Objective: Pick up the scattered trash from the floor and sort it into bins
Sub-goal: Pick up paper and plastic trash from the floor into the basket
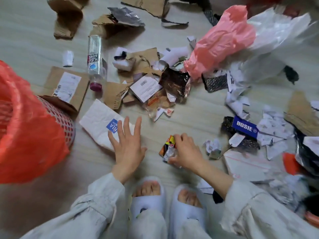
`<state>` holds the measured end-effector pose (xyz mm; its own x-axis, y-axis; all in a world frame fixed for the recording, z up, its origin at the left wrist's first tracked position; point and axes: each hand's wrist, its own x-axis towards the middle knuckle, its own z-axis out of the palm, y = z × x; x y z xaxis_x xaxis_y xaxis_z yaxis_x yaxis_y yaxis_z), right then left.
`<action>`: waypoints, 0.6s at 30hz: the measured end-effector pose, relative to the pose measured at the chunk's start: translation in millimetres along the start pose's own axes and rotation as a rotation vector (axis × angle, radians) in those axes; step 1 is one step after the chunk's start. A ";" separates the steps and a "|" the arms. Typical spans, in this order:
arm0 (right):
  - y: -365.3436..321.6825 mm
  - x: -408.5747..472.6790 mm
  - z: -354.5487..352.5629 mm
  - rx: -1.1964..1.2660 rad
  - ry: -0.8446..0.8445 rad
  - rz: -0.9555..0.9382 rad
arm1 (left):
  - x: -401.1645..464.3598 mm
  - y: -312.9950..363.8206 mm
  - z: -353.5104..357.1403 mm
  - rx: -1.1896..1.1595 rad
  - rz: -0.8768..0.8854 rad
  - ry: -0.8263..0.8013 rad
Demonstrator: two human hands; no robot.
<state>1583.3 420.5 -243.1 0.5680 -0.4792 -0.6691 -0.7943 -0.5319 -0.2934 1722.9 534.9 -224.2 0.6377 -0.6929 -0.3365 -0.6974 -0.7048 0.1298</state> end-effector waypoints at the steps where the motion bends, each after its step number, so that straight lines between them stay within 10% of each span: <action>1: -3.1 2.0 6.2 -0.069 0.018 -0.008 | -0.2 -7.1 2.6 0.021 -0.019 -0.005; 18: 1.6 15.8 -10.5 0.391 0.151 0.212 | 3.7 -22.9 -11.5 -0.007 -0.026 -0.127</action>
<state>1593.2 404.7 -247.0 0.3863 -0.6607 -0.6436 -0.9014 -0.1225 -0.4153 1745.0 546.7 -217.7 0.6086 -0.6499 -0.4552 -0.6788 -0.7235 0.1255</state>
